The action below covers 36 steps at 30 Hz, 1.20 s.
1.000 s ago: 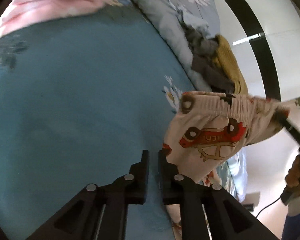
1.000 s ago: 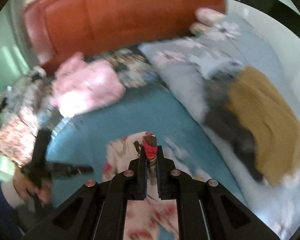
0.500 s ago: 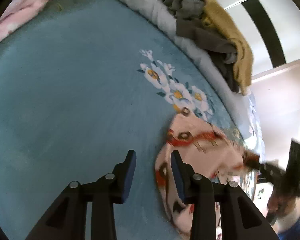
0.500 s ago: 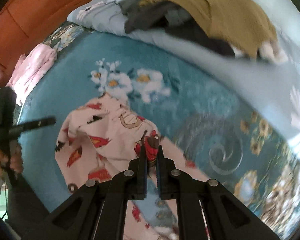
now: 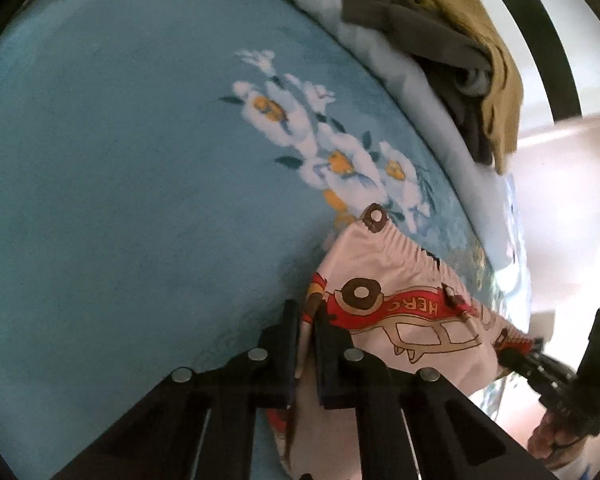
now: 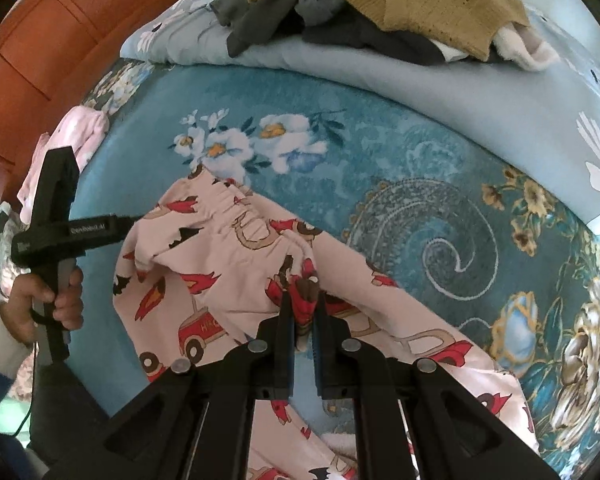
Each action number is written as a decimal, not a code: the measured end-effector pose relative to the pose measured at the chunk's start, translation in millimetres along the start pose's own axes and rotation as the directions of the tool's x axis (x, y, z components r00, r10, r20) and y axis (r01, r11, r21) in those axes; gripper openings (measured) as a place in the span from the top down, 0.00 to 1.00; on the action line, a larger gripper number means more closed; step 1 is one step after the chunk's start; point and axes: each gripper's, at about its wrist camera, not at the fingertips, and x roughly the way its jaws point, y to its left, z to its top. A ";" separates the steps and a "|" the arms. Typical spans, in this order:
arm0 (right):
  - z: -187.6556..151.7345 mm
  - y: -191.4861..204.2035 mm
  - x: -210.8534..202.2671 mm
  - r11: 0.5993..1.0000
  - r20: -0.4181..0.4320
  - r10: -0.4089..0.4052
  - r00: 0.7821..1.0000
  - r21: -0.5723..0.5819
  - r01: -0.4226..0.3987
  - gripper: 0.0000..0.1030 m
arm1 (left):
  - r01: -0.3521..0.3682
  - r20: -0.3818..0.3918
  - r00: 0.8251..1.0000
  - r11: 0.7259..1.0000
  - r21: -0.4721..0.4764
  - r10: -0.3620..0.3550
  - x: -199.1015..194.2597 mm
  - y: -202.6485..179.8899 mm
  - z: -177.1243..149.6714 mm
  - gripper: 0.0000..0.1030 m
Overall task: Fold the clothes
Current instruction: 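Lower the pants onto the bed sheet with both grippers and release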
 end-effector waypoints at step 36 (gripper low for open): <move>200.2 407.4 150.9 0.711 0.067 0.042 0.997 -0.703 0.017 0.93 | 0.100 0.560 0.794 0.857 -0.506 0.238 -223.4 214.8 -70.6 0.98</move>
